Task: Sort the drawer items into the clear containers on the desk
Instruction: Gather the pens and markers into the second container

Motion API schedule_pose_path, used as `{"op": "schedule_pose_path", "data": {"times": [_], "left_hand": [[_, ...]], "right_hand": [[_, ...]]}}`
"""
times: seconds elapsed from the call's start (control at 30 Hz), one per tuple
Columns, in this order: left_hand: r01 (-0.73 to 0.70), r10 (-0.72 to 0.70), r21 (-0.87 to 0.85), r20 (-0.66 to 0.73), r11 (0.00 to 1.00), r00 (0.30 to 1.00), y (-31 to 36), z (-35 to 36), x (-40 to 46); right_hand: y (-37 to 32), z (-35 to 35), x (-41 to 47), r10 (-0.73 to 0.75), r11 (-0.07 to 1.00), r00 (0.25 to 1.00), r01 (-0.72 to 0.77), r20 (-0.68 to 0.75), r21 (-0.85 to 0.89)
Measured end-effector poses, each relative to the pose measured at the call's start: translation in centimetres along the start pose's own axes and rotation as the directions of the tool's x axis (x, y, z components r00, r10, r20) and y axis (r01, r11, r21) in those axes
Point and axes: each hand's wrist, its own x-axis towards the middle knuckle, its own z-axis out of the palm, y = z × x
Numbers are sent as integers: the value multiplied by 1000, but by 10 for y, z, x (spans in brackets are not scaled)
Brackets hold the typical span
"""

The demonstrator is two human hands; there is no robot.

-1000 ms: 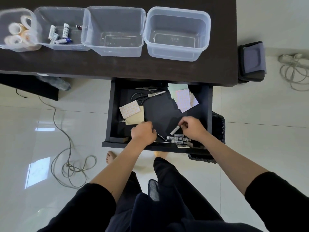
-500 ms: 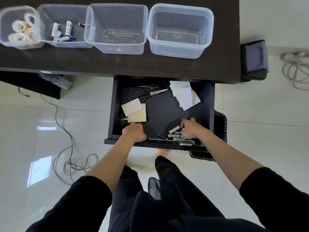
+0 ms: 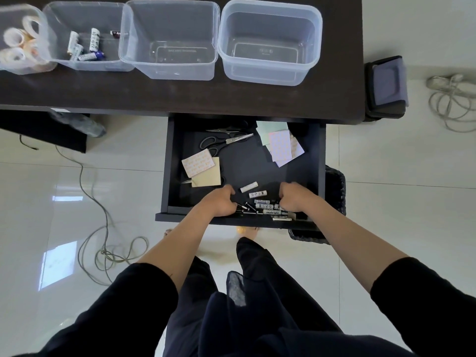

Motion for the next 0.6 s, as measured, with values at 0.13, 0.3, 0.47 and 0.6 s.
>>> {"op": "schedule_pose_path", "data": {"times": [0.13, 0.3, 0.47, 0.6], "left_hand": [[-60, 62, -69, 21, 996, 998, 5, 0, -1], [-66, 66, 2, 31, 998, 997, 8, 6, 6], [-46, 46, 15, -16, 999, 999, 12, 10, 7], [-81, 83, 35, -50, 996, 995, 11, 10, 7]], "right_hand": [[-2, 4, -2, 17, 1000, 1000, -17, 11, 1], [1, 7, -4, -68, 964, 997, 71, -22, 255], [-6, 16, 3, -136, 931, 983, 170, -124, 324], [-11, 16, 10, -133, 929, 956, 213, -262, 304]]}}
